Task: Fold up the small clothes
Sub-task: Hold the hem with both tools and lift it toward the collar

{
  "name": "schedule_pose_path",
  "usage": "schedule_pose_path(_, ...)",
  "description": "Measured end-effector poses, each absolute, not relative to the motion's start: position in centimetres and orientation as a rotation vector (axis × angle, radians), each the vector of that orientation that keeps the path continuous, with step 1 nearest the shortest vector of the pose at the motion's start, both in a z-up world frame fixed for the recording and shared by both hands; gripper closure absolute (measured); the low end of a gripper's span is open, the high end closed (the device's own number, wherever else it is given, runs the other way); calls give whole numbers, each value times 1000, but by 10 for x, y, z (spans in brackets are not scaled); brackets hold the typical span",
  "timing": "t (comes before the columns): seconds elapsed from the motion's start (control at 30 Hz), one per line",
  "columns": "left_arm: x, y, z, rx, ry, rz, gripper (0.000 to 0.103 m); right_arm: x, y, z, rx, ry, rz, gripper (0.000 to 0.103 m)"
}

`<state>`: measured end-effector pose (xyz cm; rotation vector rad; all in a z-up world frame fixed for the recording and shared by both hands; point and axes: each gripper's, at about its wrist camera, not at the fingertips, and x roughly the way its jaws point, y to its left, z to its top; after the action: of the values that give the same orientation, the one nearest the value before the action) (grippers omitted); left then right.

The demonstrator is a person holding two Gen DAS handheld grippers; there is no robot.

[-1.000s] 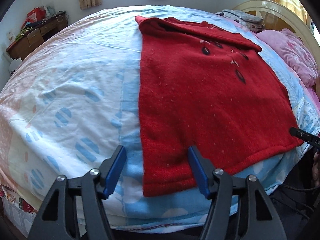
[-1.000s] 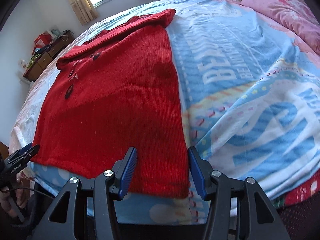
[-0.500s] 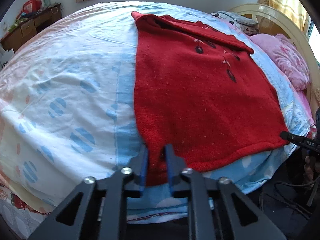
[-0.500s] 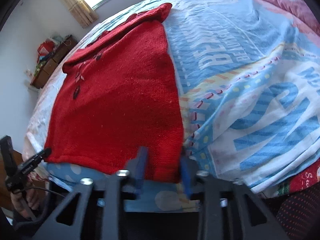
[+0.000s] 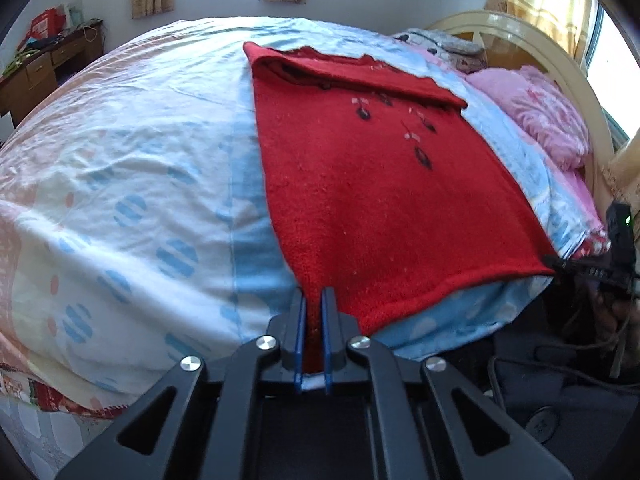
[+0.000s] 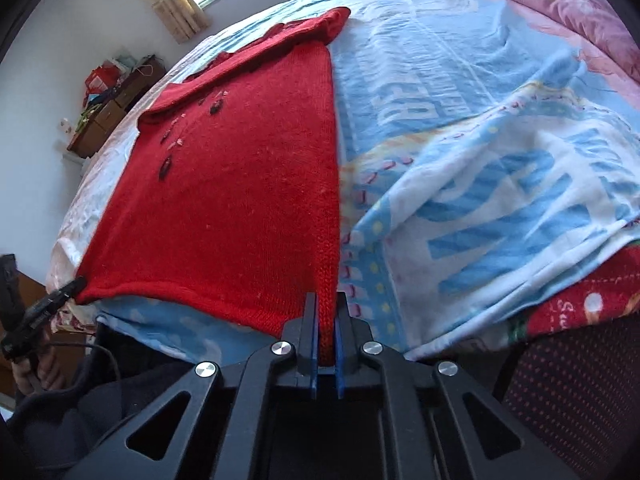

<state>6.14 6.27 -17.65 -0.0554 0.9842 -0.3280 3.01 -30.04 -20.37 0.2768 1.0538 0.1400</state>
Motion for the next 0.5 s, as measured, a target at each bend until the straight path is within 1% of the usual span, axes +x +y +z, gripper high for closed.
schedule_pose_path(0.17,70,66,-186,-75,1007,-303,95,32,-301,-207,292,1058,148,98)
schedule_pose_path(0.23,72,66,-187,-74,1007,-286,91,33,-307,-208,336,1057,151,98)
schedule_pose_path(0.37,75,69,-194,-99,1028,-265,88,32,-308,-207,337,1054,160,98)
schedule_pose_path(0.43,76,67,-197,-93,1036,-278,94,31,-307,-205,339,1045,169,98)
schedule_pose_path(0.5,71,62,-190,-49,1003,-280,96,30,-311,-201,368,1025,175,98)
